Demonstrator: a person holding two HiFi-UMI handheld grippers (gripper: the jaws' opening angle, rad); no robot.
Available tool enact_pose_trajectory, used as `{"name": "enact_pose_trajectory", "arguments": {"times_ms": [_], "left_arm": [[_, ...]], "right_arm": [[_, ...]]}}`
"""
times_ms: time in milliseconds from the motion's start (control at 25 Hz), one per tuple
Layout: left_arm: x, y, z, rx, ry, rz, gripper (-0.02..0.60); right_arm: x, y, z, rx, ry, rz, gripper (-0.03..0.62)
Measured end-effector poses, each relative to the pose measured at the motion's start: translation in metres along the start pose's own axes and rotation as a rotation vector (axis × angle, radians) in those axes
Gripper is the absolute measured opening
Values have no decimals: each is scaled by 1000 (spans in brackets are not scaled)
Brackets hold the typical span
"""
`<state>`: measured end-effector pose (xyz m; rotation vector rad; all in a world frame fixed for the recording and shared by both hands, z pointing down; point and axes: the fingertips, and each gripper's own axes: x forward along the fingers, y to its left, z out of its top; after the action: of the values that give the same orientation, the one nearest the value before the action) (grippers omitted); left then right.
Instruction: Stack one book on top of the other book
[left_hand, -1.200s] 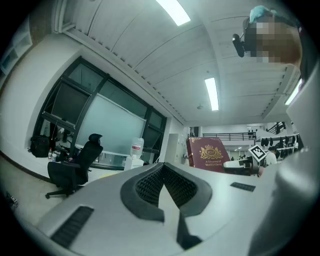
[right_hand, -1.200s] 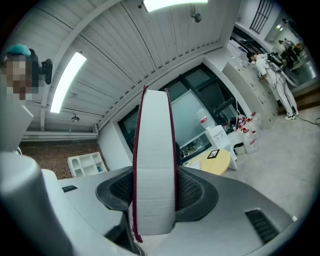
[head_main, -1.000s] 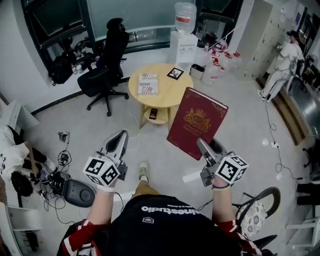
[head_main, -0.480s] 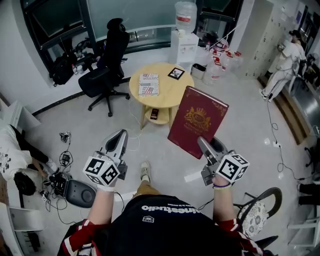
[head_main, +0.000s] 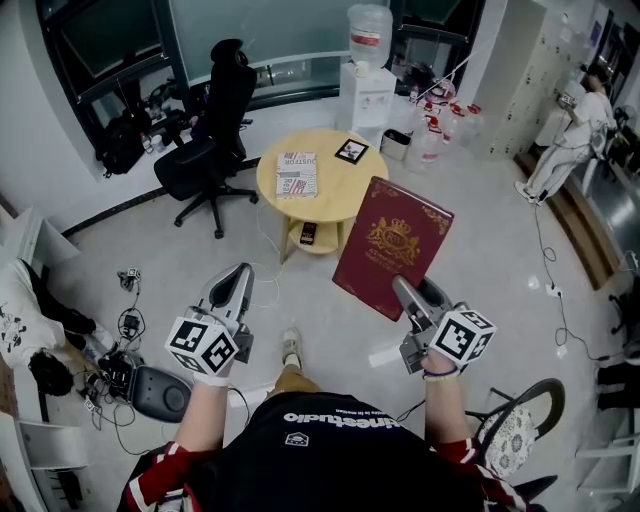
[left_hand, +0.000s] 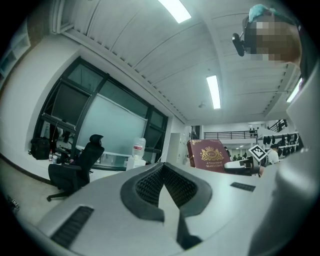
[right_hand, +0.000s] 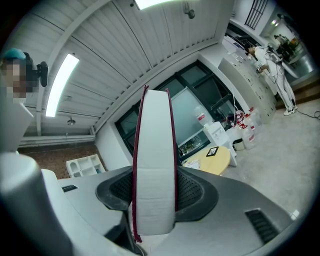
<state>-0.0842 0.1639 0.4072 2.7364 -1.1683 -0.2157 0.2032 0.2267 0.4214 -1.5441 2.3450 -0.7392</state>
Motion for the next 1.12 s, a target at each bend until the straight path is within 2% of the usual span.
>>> {"name": "enact_pose_trajectory", "arguments": {"times_ms": [600,920,1120], "left_arm": [[48,48,4,-20,17,3,17],[78,89,-11,-34,28,25,17],[111,129,6,-27,31,28,17]], "right_arm": [[66,-14,12,11,45,-12,236],[119,-36,10,19,64,-3,236],[173,-38,29,16,80,10,236]]}}
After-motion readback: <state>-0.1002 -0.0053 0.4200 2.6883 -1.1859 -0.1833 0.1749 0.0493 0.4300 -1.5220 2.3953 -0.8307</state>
